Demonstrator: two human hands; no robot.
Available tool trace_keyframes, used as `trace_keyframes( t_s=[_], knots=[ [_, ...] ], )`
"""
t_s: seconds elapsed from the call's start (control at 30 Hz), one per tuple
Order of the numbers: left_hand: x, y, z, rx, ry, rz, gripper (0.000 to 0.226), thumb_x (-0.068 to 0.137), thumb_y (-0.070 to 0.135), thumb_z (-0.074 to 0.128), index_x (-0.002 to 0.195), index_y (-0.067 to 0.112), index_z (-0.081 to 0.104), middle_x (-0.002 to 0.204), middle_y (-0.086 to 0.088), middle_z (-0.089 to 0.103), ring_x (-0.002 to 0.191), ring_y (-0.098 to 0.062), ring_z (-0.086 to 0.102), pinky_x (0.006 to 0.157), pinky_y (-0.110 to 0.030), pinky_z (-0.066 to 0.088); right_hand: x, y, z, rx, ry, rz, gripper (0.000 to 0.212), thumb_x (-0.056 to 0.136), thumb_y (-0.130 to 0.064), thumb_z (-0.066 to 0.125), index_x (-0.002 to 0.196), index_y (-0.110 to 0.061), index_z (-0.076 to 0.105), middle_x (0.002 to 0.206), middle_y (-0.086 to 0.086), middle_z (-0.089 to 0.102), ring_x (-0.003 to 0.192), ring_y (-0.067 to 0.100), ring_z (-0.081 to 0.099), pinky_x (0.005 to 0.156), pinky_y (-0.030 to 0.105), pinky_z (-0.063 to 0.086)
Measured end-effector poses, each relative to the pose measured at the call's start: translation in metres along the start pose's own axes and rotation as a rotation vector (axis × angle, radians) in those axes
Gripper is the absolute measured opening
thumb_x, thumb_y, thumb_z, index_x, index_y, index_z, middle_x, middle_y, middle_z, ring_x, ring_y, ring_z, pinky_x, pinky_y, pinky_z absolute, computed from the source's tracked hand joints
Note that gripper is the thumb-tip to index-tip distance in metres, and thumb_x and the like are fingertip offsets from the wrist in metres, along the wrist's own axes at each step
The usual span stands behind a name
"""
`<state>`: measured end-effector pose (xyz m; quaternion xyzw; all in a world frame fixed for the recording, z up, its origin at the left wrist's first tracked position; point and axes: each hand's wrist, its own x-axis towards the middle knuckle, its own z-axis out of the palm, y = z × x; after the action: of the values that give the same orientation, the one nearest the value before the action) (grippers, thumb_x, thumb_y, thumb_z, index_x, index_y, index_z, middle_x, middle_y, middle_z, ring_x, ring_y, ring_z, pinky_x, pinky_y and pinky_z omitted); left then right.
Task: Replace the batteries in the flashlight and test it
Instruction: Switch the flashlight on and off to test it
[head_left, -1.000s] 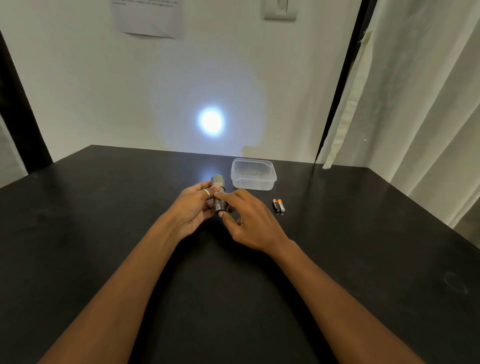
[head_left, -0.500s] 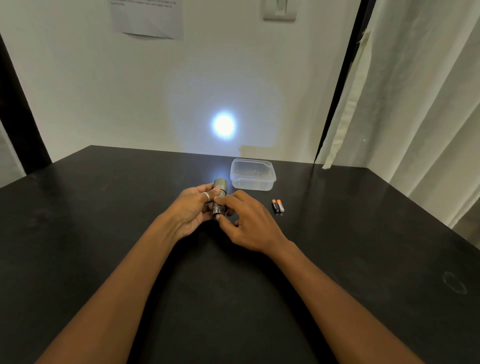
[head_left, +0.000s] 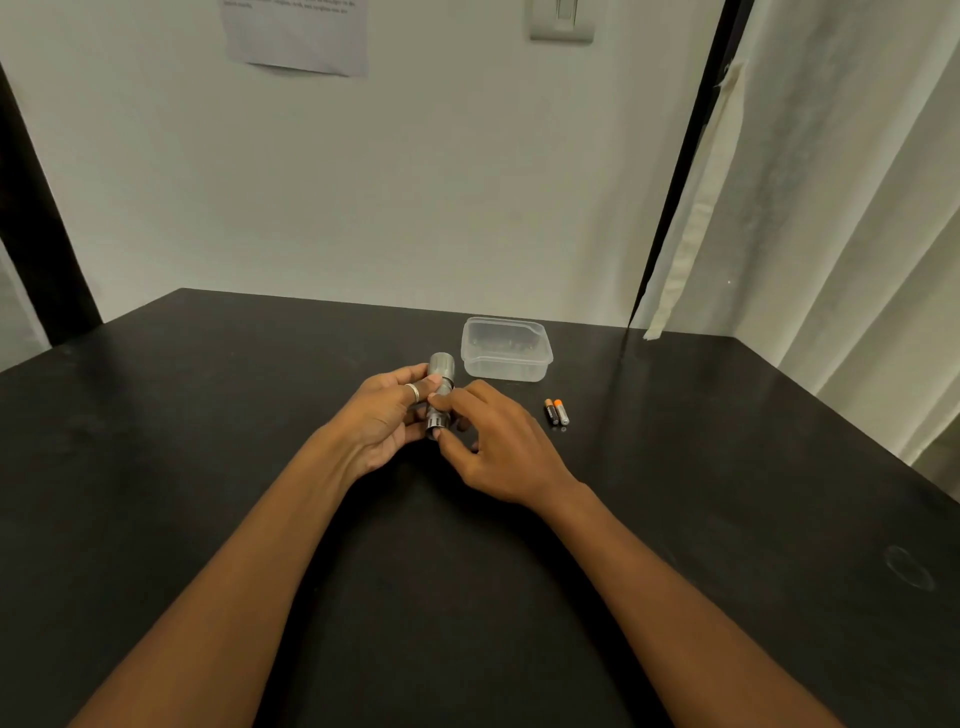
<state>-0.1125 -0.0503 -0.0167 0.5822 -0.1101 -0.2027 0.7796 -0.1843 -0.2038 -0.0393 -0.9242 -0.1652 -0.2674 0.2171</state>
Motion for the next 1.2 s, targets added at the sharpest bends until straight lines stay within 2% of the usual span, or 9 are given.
trace_keyframes(
  t_s=[0.23, 0.33, 0.47, 0.53, 0.67, 0.77, 0.93, 1.07, 1.2],
  knots=[
    [-0.0012, -0.0013, -0.002, -0.044, -0.018, 0.027, 0.028, 0.101, 0.01, 0.06, 0.128, 0.016, 0.063, 0.117, -0.017, 0.074, 0.085, -0.019, 0.075, 0.068, -0.033, 0.062, 0.0011, 0.0053, 0.0018, 0.021, -0.018, 0.009, 0.038, 0.092, -0.032, 0.066, 0.129, -0.025, 0.059, 0.108, -0.005, 0.059, 0.092, 0.013, 0.061, 0.068, 0.039, 0.059],
    [-0.0011, -0.0006, -0.002, -0.075, -0.024, 0.029, 0.032, 0.1, 0.008, 0.06, 0.13, 0.019, 0.06, 0.12, -0.017, 0.073, 0.084, -0.018, 0.075, 0.067, -0.033, 0.061, 0.0007, 0.0054, 0.0003, 0.011, -0.018, 0.007, 0.04, 0.092, -0.031, 0.069, 0.13, -0.025, 0.059, 0.109, -0.004, 0.061, 0.086, 0.009, 0.059, 0.07, 0.039, 0.059],
    [0.0007, -0.0005, -0.0027, -0.07, -0.02, 0.022, 0.033, 0.1, 0.01, 0.06, 0.134, 0.015, 0.059, 0.124, -0.018, 0.071, 0.091, -0.021, 0.074, 0.074, -0.035, 0.063, 0.0007, 0.0027, -0.0015, -0.017, -0.027, 0.01, 0.045, 0.094, -0.031, 0.065, 0.137, -0.027, 0.055, 0.11, -0.004, 0.062, 0.074, 0.003, 0.05, 0.07, 0.036, 0.058],
    [0.0012, -0.0005, -0.0026, -0.068, -0.009, 0.017, 0.036, 0.101, 0.01, 0.06, 0.137, 0.012, 0.057, 0.12, -0.018, 0.072, 0.087, -0.02, 0.075, 0.071, -0.034, 0.062, 0.0009, 0.0013, -0.0024, -0.02, -0.029, 0.014, 0.046, 0.095, -0.031, 0.061, 0.14, -0.03, 0.052, 0.109, -0.004, 0.062, 0.07, 0.003, 0.05, 0.07, 0.034, 0.056],
    [0.002, -0.0002, -0.0032, -0.094, 0.017, 0.006, 0.051, 0.099, 0.01, 0.063, 0.146, 0.02, 0.047, 0.11, -0.014, 0.076, 0.083, -0.019, 0.075, 0.067, -0.034, 0.062, 0.0009, 0.0006, -0.0036, -0.012, -0.033, 0.014, 0.046, 0.097, -0.032, 0.059, 0.142, -0.03, 0.051, 0.109, -0.003, 0.062, 0.067, -0.005, 0.047, 0.069, 0.028, 0.052],
    [0.0024, 0.0, -0.0026, -0.046, 0.018, -0.002, 0.047, 0.1, 0.011, 0.061, 0.145, 0.016, 0.051, 0.105, -0.01, 0.075, 0.076, -0.014, 0.074, 0.063, -0.031, 0.06, 0.0014, 0.0007, -0.003, 0.009, -0.037, 0.024, 0.044, 0.098, -0.035, 0.058, 0.141, -0.031, 0.051, 0.108, -0.004, 0.063, 0.069, -0.004, 0.049, 0.069, 0.027, 0.052],
    [0.0046, -0.0012, -0.0015, -0.01, 0.033, -0.011, 0.04, 0.1, 0.011, 0.06, 0.139, 0.016, 0.055, 0.082, -0.001, 0.074, 0.064, -0.009, 0.071, 0.058, -0.028, 0.058, 0.0019, 0.0012, -0.0016, 0.065, -0.031, 0.064, 0.035, 0.097, -0.034, 0.058, 0.132, -0.029, 0.056, 0.104, -0.007, 0.064, 0.076, 0.003, 0.054, 0.068, 0.035, 0.055],
    [0.0056, -0.0016, -0.0029, 0.003, 0.012, 0.005, 0.041, 0.1, 0.011, 0.06, 0.14, 0.017, 0.055, 0.099, -0.007, 0.074, 0.072, -0.012, 0.073, 0.064, -0.032, 0.06, 0.0016, 0.0023, -0.0008, 0.077, -0.044, 0.077, 0.032, 0.097, -0.033, 0.059, 0.129, -0.027, 0.058, 0.102, -0.006, 0.064, 0.084, 0.01, 0.06, 0.07, 0.038, 0.057],
    [0.0051, -0.0011, -0.0038, 0.012, 0.0, 0.005, 0.04, 0.1, 0.011, 0.06, 0.139, 0.019, 0.055, 0.11, -0.012, 0.073, 0.081, -0.017, 0.071, 0.064, -0.032, 0.061, 0.0011, 0.0019, -0.0007, 0.088, -0.057, 0.061, 0.032, 0.097, -0.032, 0.061, 0.128, -0.026, 0.058, 0.102, -0.005, 0.063, 0.083, 0.011, 0.06, 0.069, 0.035, 0.057]
  ],
)
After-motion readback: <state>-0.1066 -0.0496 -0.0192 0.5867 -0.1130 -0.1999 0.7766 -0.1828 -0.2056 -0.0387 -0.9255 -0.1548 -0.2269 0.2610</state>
